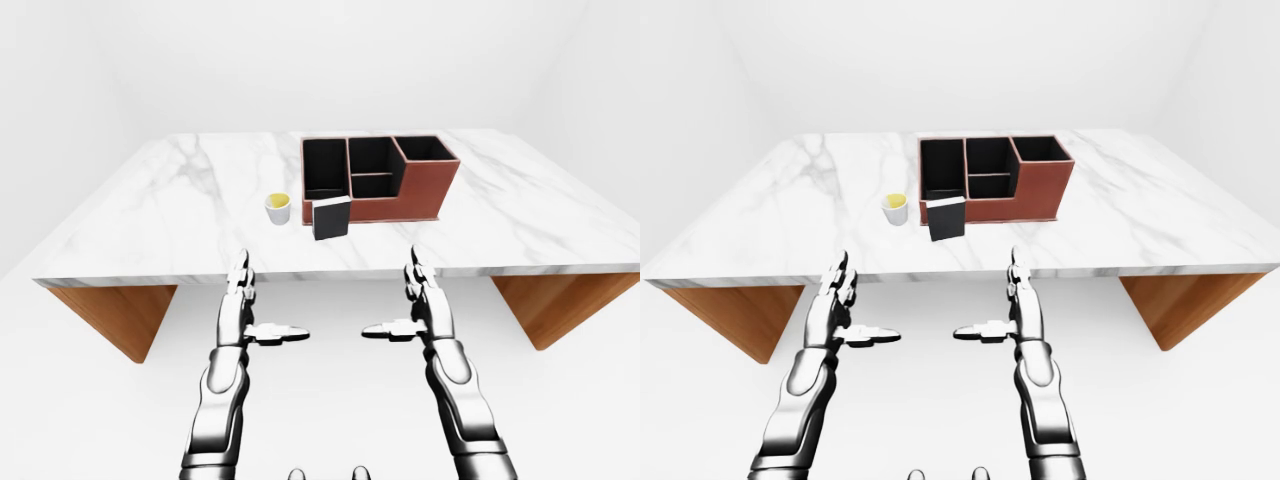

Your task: Pick up the book and place it in the caddy.

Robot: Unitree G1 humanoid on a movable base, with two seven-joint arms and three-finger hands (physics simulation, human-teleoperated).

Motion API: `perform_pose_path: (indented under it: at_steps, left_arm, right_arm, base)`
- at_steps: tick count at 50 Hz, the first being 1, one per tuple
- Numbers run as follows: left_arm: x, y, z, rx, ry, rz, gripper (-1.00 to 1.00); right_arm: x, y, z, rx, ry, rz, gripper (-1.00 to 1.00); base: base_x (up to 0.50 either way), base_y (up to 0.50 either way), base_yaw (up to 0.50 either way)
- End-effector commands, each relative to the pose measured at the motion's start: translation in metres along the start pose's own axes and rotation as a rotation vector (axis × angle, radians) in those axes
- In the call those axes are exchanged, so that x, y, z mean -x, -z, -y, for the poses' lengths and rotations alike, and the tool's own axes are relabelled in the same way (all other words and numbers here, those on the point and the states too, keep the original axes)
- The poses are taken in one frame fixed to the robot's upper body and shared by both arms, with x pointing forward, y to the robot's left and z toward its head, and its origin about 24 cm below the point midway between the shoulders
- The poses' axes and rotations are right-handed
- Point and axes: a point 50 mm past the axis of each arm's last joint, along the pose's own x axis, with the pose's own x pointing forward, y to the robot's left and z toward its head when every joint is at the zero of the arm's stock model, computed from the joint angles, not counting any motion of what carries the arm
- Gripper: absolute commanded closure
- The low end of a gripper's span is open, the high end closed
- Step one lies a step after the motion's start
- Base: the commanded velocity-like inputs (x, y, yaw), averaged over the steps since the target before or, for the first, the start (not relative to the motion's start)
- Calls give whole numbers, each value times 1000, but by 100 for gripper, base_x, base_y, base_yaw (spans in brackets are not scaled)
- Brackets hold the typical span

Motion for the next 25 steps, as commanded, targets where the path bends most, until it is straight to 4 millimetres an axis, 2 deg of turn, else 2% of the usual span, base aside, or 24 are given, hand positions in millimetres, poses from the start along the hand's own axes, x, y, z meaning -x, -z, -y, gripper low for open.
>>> perform_pose_path:
  at_steps: [1, 25]
  left_arm:
    - [2, 0, -7, 6, -2, 0, -100]
    - [4, 0, -11, 13, -4, -6, -100]
  right_arm:
    - [-1, 0, 5, 13, -9, -9, -100]
    - [-2, -2, 2, 14, -49, -23, -100]
  base:
    - [0, 0, 0]
    - [0, 0, 0]
